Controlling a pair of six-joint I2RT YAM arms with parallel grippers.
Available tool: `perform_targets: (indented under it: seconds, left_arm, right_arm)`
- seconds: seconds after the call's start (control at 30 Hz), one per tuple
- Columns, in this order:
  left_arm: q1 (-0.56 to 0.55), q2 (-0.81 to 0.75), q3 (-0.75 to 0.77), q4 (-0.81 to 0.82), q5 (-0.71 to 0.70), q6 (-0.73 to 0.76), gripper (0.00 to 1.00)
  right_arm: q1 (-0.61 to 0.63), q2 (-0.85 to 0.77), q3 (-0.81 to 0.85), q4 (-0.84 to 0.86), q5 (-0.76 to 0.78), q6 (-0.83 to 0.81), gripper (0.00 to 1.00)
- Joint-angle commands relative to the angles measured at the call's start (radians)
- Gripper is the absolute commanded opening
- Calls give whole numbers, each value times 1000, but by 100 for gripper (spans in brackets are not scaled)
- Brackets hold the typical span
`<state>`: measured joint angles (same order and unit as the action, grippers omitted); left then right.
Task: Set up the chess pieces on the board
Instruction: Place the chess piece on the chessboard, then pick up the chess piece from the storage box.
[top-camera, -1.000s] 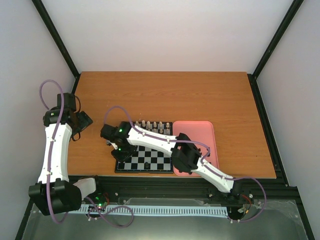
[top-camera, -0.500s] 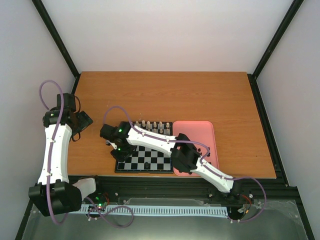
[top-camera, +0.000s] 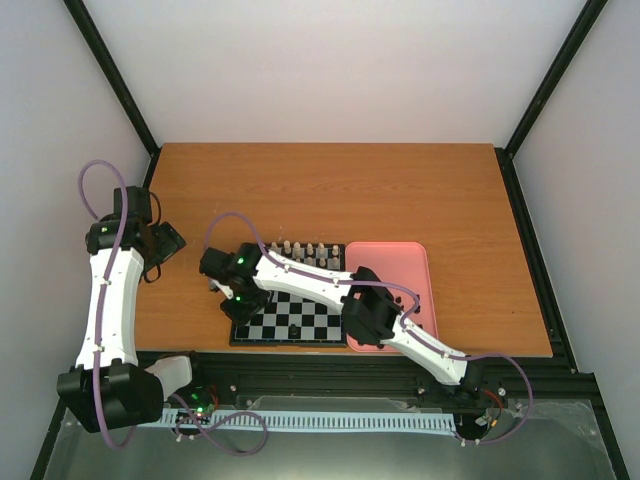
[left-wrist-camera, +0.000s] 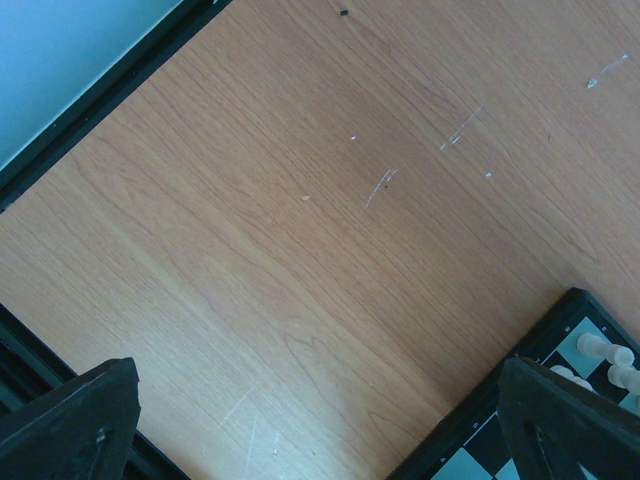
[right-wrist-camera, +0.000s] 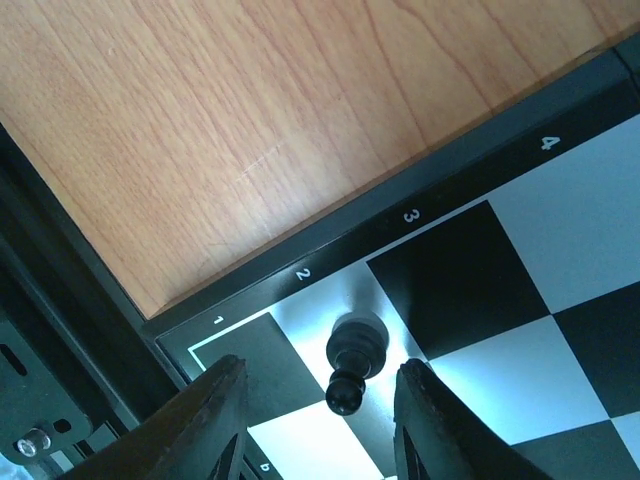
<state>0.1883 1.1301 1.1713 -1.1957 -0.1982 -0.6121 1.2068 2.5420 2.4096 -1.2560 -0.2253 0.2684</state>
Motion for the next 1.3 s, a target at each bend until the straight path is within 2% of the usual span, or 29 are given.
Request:
perform_targets:
  seconds: [0.0,0.2,0.33,0.5,0.63,0.77,0.97,1.27]
  left_arm:
    - [2,3,17,16,-8,18,100]
    - [3,4,18,17,-20,20,100]
    - [3,3,20,18,-25,23,100]
    - [3,10,26,21,-31,27,100]
    - [2,18,29,24,-26,29,100]
    - [3,25,24,34,-14,34,100]
    - [2,44,19,46,9,37,100]
    - [2,71,29,50,2,46,100]
  right_arm:
    - [-13,-82,19,8,-16,-17,41]
    - [-46,-150,-41,28,-59,-10,44]
    - [-71,-226,-107,4,20,11,44]
    - [-167,-483,-474,124,123,74,44]
    - [-290,-692,-793,184,213,127,43]
    - [-398,-819,-997,184,272,137,41]
    - [-490,-877,-1177,210,305,139,40]
    - [-556,-857,-1291,283,260,116,37]
